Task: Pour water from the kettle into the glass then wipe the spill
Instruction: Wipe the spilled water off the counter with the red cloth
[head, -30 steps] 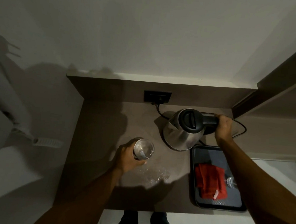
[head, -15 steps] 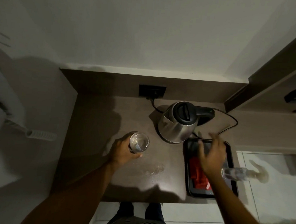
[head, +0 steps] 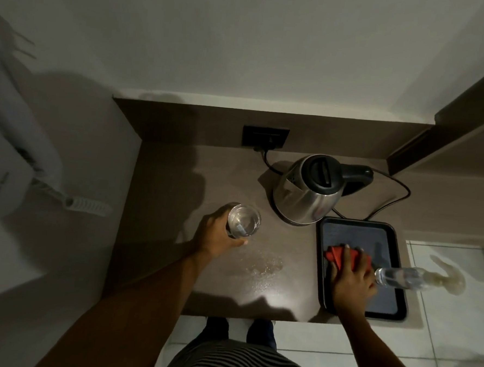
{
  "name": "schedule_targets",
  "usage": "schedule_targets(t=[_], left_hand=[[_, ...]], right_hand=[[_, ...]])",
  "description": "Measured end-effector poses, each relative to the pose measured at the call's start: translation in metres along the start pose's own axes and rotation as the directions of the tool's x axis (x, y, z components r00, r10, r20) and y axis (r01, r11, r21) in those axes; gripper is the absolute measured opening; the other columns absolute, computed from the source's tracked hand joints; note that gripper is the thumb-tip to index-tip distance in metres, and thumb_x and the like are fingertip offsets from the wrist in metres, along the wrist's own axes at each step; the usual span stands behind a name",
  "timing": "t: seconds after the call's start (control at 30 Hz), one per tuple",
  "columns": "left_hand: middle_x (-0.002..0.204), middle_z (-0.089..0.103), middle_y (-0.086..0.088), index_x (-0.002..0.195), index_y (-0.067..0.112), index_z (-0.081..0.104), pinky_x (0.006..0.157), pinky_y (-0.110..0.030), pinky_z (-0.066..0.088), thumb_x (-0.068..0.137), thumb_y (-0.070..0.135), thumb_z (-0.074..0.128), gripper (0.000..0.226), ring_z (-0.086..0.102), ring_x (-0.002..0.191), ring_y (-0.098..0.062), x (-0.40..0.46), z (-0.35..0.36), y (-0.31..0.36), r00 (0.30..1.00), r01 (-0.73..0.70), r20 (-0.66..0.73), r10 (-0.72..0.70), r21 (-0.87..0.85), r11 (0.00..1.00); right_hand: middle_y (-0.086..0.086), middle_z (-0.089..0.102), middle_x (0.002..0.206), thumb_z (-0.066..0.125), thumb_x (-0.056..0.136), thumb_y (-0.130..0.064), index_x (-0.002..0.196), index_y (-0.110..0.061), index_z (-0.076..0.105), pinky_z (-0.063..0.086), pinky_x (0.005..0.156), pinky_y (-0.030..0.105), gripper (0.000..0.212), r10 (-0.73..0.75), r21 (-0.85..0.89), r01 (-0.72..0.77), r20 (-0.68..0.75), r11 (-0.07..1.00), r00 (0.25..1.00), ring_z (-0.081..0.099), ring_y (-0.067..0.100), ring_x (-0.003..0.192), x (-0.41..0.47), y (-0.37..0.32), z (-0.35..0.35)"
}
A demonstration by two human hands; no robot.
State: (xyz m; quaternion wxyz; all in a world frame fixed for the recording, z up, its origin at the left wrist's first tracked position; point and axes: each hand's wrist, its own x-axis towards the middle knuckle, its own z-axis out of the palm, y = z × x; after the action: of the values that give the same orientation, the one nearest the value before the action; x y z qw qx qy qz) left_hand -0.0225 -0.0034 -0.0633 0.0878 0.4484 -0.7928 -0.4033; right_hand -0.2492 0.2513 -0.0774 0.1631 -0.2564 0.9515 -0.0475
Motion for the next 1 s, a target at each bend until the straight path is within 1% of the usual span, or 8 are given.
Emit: schedule_targets(t=[0.2,0.3,0.47,0.63,0.77,0.83,0.9,1.0], left_hand=[[0.157,0.042,0.000,0.152,0.025,0.034,0.116,-0.045,0.036,0.066,0.053,0.084,0.103,0.036,0.145,-0.024,-0.010,-0.004,-0.017,0.998,0.000,0.054,-0.012,0.210,0.978],[0.166,0.023,-0.001,0.156,0.025,0.024,0.121,-0.049,0.026,0.084,0.071,0.052,0.090,0.023,0.152,-0.022,-0.034,-0.016,-0.054,1.000,-0.001,0.010,-0.003,0.379,0.925],[0.162,0.029,-0.012,0.151,0.019,0.038,0.118,-0.053,0.024,0.092,0.072,0.014,0.083,0.030,0.149,-0.035,-0.086,-0.049,-0.125,0.995,0.014,-0.090,0.037,0.509,0.861],[0.155,0.042,-0.018,0.142,0.014,0.052,0.116,-0.052,0.031,0.096,0.057,0.038,0.065,0.039,0.144,-0.036,-0.099,-0.048,-0.146,0.961,-0.065,-0.204,0.189,0.494,0.867],[0.155,0.041,-0.017,0.143,0.014,0.052,0.115,-0.052,0.034,0.096,0.048,0.046,0.059,0.039,0.145,-0.034,-0.099,-0.048,-0.152,0.949,-0.089,-0.208,0.235,0.540,0.837],[0.155,0.042,-0.016,0.142,0.014,0.053,0.114,-0.052,0.035,0.096,0.044,0.049,0.056,0.039,0.145,-0.034,-0.099,-0.046,-0.154,0.943,-0.087,-0.221,0.250,0.561,0.823],[0.157,0.040,-0.014,0.144,0.016,0.051,0.116,-0.051,0.034,0.096,0.042,0.050,0.054,0.037,0.147,-0.032,-0.099,-0.043,-0.155,0.942,-0.068,-0.231,0.242,0.576,0.814],[0.159,0.037,-0.011,0.147,0.018,0.048,0.118,-0.049,0.031,0.097,0.046,0.045,0.056,0.033,0.149,-0.029,-0.100,-0.043,-0.156,0.956,-0.042,-0.211,0.202,0.585,0.810]], right_hand=[[0.029,0.036,0.150,0.070,0.082,-0.002,0.151,-0.009,0.033,0.039,0.107,0.065,0.078,-0.044,0.108,0.043,0.005,0.993,0.999,0.039,0.054,0.131,0.011,0.000,-0.023],[0.028,0.043,0.145,0.060,0.094,-0.017,0.151,-0.009,0.032,0.040,0.106,0.061,0.065,-0.133,0.213,0.146,-0.073,0.966,0.988,0.042,0.048,0.131,-0.013,-0.027,-0.019],[0.030,0.042,0.150,0.073,0.085,-0.011,0.148,0.002,0.035,0.041,0.106,0.060,0.075,-0.385,0.164,0.375,0.032,0.913,0.922,0.043,0.052,0.131,-0.047,-0.089,0.019],[0.031,0.032,0.153,0.068,0.087,-0.012,0.148,-0.002,0.035,0.035,0.107,0.066,0.071,0.013,0.208,0.012,-0.119,0.978,0.993,0.035,0.057,0.130,-0.040,-0.125,0.050],[0.033,0.035,0.150,0.070,0.083,-0.010,0.147,-0.004,0.040,0.036,0.104,0.068,0.072,0.151,0.303,-0.103,-0.141,0.947,0.978,0.037,0.059,0.127,-0.070,-0.176,0.076],[0.035,0.041,0.147,0.073,0.080,-0.008,0.144,-0.002,0.045,0.043,0.098,0.068,0.070,0.001,0.286,0.030,-0.108,0.958,0.994,0.045,0.061,0.122,-0.106,-0.199,0.094],[0.031,0.042,0.148,0.076,0.077,-0.014,0.143,-0.004,0.047,0.046,0.094,0.068,0.073,-0.321,0.234,0.324,-0.051,0.917,0.946,0.047,0.057,0.125,-0.149,-0.214,0.108],[0.017,0.044,0.148,0.084,0.072,-0.024,0.142,-0.012,0.048,0.052,0.091,0.064,0.080,-0.718,0.193,0.694,0.107,0.694,0.688,0.048,0.044,0.131,-0.167,-0.199,0.113]])
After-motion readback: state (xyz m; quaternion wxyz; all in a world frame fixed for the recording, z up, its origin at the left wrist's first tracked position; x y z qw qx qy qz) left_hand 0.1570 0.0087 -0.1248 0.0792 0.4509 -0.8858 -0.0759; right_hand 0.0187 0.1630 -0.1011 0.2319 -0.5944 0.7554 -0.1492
